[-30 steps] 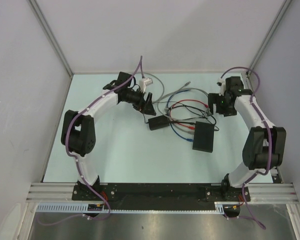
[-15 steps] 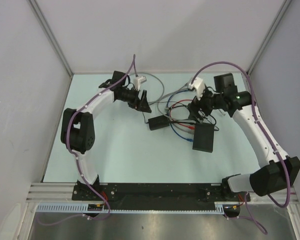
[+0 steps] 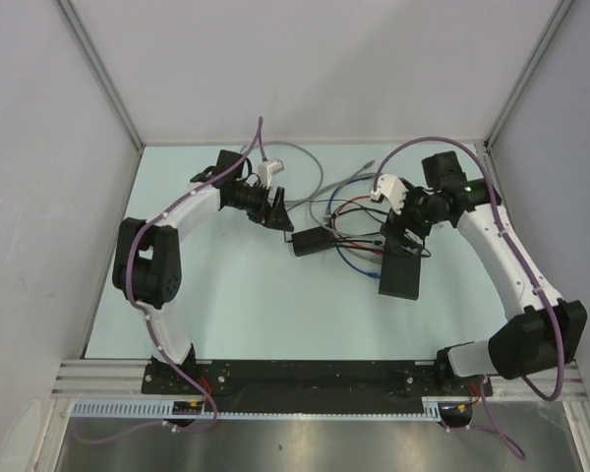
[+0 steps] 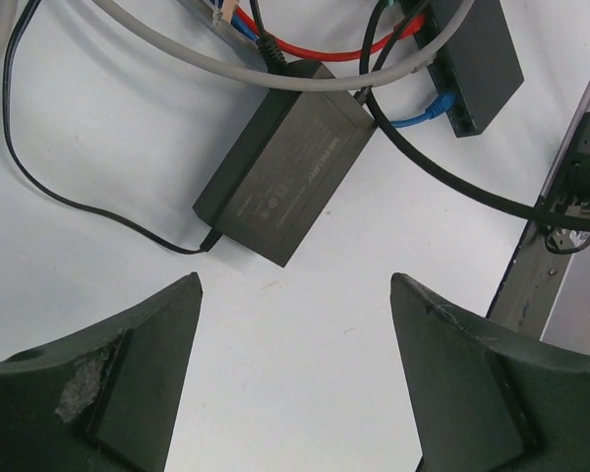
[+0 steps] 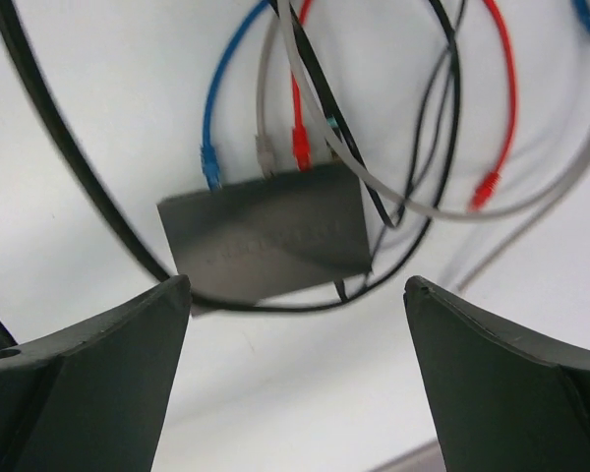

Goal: Pull the plug from the switch port

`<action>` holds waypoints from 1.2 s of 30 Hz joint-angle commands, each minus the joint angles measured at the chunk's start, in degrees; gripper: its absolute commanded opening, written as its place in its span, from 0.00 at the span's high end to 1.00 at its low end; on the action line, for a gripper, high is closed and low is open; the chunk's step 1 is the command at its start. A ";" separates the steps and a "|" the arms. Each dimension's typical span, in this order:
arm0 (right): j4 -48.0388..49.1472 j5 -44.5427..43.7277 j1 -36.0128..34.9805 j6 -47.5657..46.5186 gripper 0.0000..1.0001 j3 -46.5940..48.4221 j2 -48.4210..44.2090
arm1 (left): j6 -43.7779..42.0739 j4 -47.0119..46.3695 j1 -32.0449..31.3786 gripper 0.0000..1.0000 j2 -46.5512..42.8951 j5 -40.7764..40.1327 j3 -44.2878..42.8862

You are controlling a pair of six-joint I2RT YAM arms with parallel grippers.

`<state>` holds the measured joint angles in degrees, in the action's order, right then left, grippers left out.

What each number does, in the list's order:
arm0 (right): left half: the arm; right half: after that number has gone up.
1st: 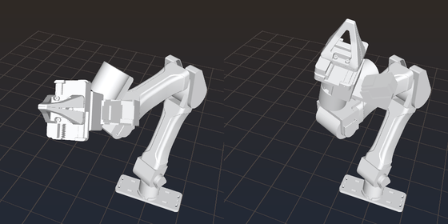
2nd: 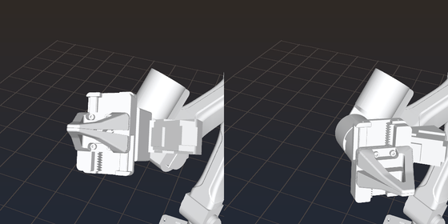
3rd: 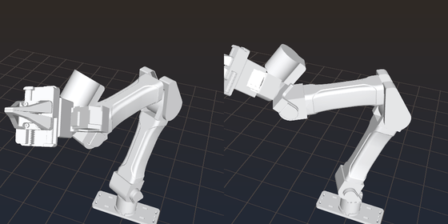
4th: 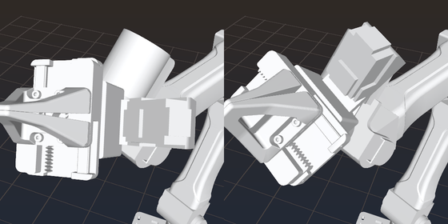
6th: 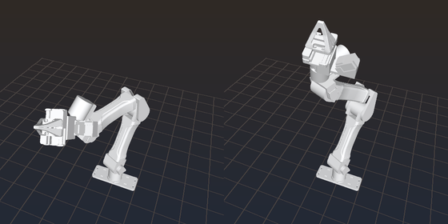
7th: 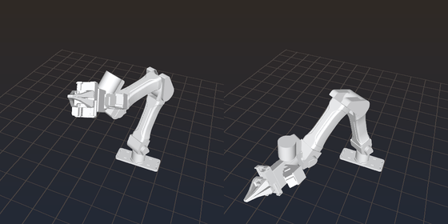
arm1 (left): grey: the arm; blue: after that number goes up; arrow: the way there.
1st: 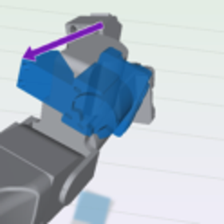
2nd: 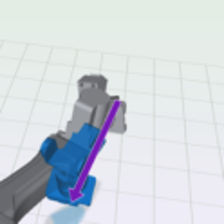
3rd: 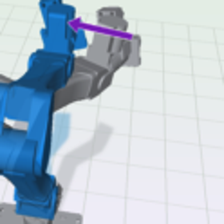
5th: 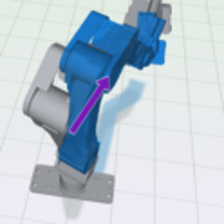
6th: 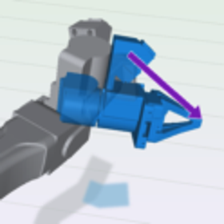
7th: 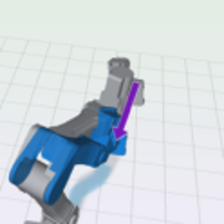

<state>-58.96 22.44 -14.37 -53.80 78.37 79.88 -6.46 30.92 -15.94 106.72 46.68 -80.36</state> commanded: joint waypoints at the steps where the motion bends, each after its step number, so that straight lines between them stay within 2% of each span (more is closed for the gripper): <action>1: -6.60 -1.43 3.02 -7.98 0.05 -0.49 -6.66 | 0.57 -3.49 0.39 0.17 -4.41 0.69 1.69; 5: -9.67 -2.48 6.11 -12.89 0.05 -4.36 -8.24 | 0.83 -2.97 0.30 0.17 -3.27 0.87 0.99; 9: -6.45 -2.83 4.36 -18.44 0.04 -11.47 -11.05 | 1.18 -3.58 0.39 0.17 -3.36 1.05 1.08; 12: 6.09 -4.94 0.58 -17.31 0.01 -19.81 -13.95 | 1.19 -3.49 0.39 0.17 -3.53 1.05 1.43; 15: 24.20 -9.77 -2.85 -14.05 0.04 -27.90 -14.58 | 0.92 -3.32 0.39 0.17 -4.06 0.79 1.96; 16: 28.07 -11.00 -3.55 -13.62 0.07 -29.05 -14.05 | 0.83 -3.23 0.39 0.17 -4.23 0.79 2.13; 17: 35.33 -13.01 -3.91 -13.44 0.14 -29.76 -12.04 | 0.75 -3.06 0.39 0.17 -4.50 0.61 2.31; 19: 41.70 -16.00 -4.00 -13.26 0.25 -30.12 -9.40 | 0.40 -2.88 0.39 0.17 -5.11 0.43 2.75; 20: 48.26 -16.80 -4.09 -13.61 0.35 -30.12 -6.95 | 0.13 -2.44 0.39 0.17 -5.29 0.35 2.84; 22: 55.14 -17.25 -4.09 -17.01 0.44 -29.59 -4.65 | -0.48 -2.00 0.39 0.17 -5.73 -0.09 3.10; 23: 56.83 -16.90 -4.09 -18.00 0.54 -29.24 -2.64 | -0.66 -1.65 0.39 0.17 -5.90 -0.35 3.19; 26: 61.41 -15.67 -4.79 -21.07 0.70 -27.05 0.53 | -1.19 -1.30 0.39 0.17 -6.17 -0.80 3.45; 30: 67.64 -15.41 -7.16 -22.05 0.70 -24.85 6.94 | -1.80 -0.60 0.39 0.17 -6.34 -0.80 3.37; 36: 79.69 -19.88 -10.33 -20.39 0.70 -20.63 17.31 | -2.86 0.20 0.65 0.17 -7.40 -0.45 3.98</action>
<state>8.99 5.28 -23.07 -74.08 53.82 91.53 -7.11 30.70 -15.86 103.66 45.56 -77.17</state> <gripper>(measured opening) 0.302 0.831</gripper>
